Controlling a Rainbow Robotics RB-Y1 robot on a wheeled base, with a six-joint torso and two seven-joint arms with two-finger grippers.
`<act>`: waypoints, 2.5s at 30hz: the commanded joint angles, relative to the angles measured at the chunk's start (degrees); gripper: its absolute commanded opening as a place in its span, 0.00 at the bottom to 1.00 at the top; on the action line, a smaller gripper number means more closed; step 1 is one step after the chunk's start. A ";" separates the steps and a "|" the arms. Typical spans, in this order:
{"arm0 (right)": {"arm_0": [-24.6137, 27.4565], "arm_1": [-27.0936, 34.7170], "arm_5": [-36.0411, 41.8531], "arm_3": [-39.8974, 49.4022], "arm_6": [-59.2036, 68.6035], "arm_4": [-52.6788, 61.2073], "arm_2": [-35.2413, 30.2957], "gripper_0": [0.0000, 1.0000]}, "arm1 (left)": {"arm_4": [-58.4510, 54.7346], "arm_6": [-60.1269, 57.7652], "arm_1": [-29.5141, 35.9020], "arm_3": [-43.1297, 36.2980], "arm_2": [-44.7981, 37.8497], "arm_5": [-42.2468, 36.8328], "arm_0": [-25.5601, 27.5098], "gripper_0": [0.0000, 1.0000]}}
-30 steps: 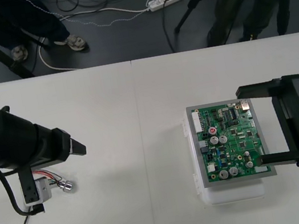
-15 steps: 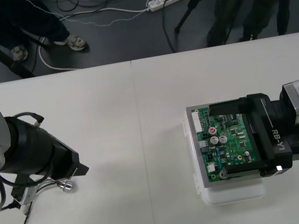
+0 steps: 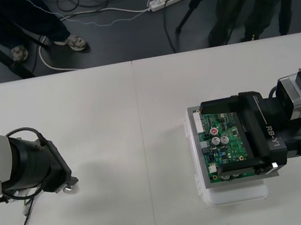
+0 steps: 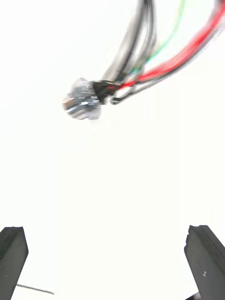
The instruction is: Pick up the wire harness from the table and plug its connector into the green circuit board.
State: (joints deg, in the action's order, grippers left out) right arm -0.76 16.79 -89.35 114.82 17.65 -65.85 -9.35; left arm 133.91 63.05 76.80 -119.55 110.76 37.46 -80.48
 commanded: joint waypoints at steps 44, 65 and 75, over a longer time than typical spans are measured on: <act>-2.40 1.23 2.08 8.75 4.06 -5.43 -0.93 1.00 | 14.45 15.87 -13.52 12.15 16.85 -7.31 -2.66 0.99; -1.88 1.14 1.99 8.75 4.59 -5.43 -0.93 1.00 | 14.62 15.70 -15.63 15.14 16.85 -7.31 1.21 0.99; -1.35 0.96 1.99 8.75 4.24 -5.34 -0.75 1.00 | 14.54 15.43 -17.03 17.25 16.85 -7.31 3.14 0.99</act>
State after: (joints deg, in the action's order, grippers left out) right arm -2.32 16.84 -87.81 121.61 21.26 -71.15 -9.04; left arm 148.88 75.68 61.03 -102.90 126.76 31.57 -78.20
